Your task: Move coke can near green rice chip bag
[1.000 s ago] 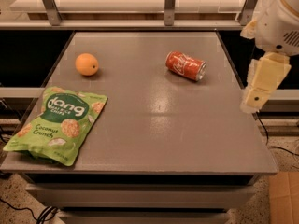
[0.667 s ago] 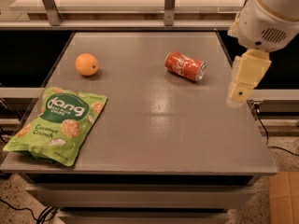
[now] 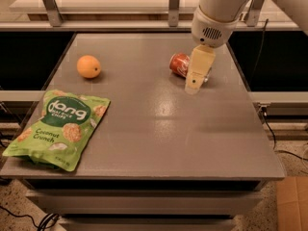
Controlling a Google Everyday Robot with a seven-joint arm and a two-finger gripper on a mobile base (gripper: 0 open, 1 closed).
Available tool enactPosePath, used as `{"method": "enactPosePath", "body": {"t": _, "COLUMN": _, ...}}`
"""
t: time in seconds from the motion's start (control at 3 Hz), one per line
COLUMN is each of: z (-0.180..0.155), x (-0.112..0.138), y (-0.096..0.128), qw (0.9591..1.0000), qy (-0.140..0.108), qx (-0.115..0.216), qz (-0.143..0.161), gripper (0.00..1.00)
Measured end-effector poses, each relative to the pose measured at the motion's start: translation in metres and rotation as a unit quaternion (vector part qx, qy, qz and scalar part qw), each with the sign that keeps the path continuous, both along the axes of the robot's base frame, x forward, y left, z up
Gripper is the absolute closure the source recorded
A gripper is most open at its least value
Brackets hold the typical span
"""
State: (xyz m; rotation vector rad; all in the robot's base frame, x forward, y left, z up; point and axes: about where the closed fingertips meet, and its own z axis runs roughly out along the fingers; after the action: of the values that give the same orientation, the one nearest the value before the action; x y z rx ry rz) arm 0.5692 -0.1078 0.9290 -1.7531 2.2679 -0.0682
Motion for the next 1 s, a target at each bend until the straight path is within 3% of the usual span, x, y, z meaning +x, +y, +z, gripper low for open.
{"method": "enactPosePath", "body": {"t": 0.33, "z": 0.0, "x": 0.0, "y": 0.0, "qw": 1.0, "qy": 0.0, "qx": 0.0, "qz": 0.0, "gripper": 0.0}}
{"method": "enactPosePath", "body": {"t": 1.0, "z": -0.006, "x": 0.022, "y": 0.005, "qw": 0.9977, "qy": -0.034, "qx": 0.017, "qz": -0.056, "gripper": 0.0}}
